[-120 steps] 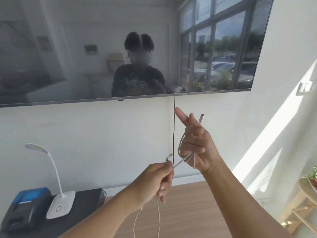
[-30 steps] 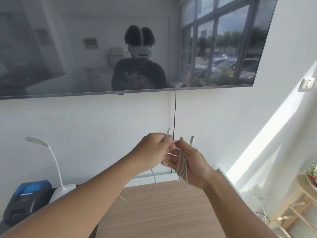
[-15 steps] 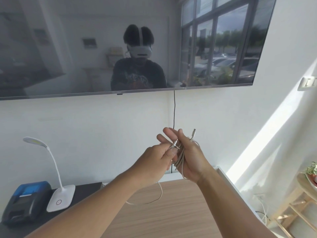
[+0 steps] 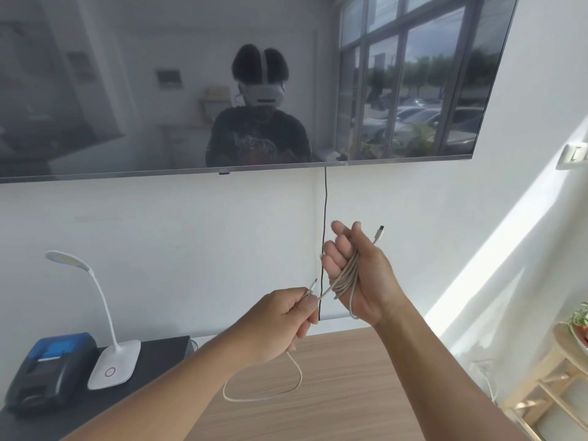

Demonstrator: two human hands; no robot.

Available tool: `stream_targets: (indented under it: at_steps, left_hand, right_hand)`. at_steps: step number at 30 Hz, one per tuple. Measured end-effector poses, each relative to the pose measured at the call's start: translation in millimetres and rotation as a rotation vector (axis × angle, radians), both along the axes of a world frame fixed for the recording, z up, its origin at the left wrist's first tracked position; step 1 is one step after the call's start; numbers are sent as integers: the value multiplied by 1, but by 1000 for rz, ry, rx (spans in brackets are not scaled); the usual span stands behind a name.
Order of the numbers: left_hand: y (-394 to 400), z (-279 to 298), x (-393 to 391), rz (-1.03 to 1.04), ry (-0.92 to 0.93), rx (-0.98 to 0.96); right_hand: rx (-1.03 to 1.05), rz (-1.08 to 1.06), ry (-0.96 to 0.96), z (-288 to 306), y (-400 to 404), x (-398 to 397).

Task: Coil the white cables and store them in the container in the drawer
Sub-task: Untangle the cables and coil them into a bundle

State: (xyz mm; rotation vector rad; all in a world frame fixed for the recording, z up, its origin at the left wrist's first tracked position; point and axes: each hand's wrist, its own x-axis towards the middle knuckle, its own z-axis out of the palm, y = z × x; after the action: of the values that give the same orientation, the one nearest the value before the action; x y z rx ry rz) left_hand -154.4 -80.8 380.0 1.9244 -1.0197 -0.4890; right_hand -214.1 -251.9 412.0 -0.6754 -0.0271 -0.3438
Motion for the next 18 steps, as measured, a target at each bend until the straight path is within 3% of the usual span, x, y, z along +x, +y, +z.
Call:
stream_targets:
  at_steps: [7,13,18]
  left_hand:
    - [7,-2,6,-3,187,-42]
    - [9,3,18,69,493,-146]
    - [3,16,27,98,595,-182]
  right_hand:
    - [-158,24,42,-4,-12,-6]
    - [-408,281,55,-11,-13,-21]
    - [-718,571,92,-17,-7,-29]
